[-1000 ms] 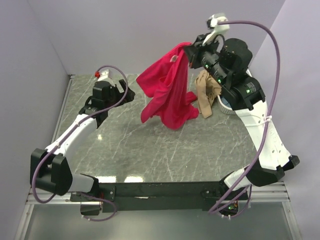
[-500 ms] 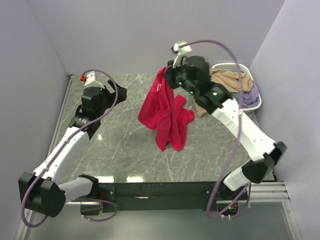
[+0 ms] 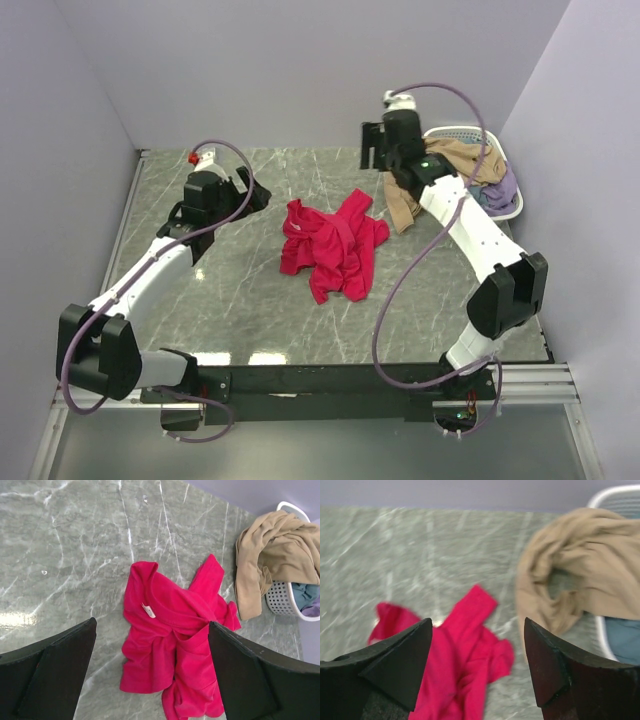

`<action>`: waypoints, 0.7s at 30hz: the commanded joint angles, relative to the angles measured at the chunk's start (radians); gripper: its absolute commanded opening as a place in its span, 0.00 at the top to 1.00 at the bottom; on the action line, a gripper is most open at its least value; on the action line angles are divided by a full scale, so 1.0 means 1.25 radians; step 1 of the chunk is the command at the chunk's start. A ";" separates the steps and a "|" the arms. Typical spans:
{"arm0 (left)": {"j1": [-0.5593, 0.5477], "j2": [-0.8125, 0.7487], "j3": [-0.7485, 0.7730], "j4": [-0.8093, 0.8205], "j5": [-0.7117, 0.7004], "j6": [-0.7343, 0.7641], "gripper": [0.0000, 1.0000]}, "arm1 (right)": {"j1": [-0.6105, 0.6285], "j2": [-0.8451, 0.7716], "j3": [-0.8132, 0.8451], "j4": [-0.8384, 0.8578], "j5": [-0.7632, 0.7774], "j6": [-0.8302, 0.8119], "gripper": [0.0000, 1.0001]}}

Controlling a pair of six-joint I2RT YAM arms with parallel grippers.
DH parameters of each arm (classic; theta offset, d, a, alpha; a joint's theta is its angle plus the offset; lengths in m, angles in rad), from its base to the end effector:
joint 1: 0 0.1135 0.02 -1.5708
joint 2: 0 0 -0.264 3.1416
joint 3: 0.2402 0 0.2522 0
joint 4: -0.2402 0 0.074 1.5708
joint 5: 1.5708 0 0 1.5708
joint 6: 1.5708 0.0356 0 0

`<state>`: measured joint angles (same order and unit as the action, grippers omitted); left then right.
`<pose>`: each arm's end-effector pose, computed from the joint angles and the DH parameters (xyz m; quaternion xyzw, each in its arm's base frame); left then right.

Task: Fold and stack the t-shirts
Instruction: Move the tshirt to the center of the board, then flatten the tshirt out

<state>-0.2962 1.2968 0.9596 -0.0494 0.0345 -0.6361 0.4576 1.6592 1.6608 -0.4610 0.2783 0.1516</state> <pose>0.2876 -0.0891 0.3019 -0.1308 0.8193 -0.2636 0.4920 0.3499 0.1614 0.3889 -0.0559 0.8426 0.0443 0.5337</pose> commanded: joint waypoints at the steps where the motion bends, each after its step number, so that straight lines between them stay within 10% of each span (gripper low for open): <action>1: -0.004 0.009 0.041 0.022 0.029 0.011 0.01 | -0.069 -0.003 0.037 0.025 0.008 0.015 0.19; 21: -0.004 0.011 0.048 0.016 0.042 0.023 0.01 | -0.240 0.306 0.340 -0.067 0.030 0.025 0.15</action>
<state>-0.2962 1.3453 0.9997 -0.0566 0.0669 -0.6216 0.1844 2.0037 1.9587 -0.5259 0.3069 0.1677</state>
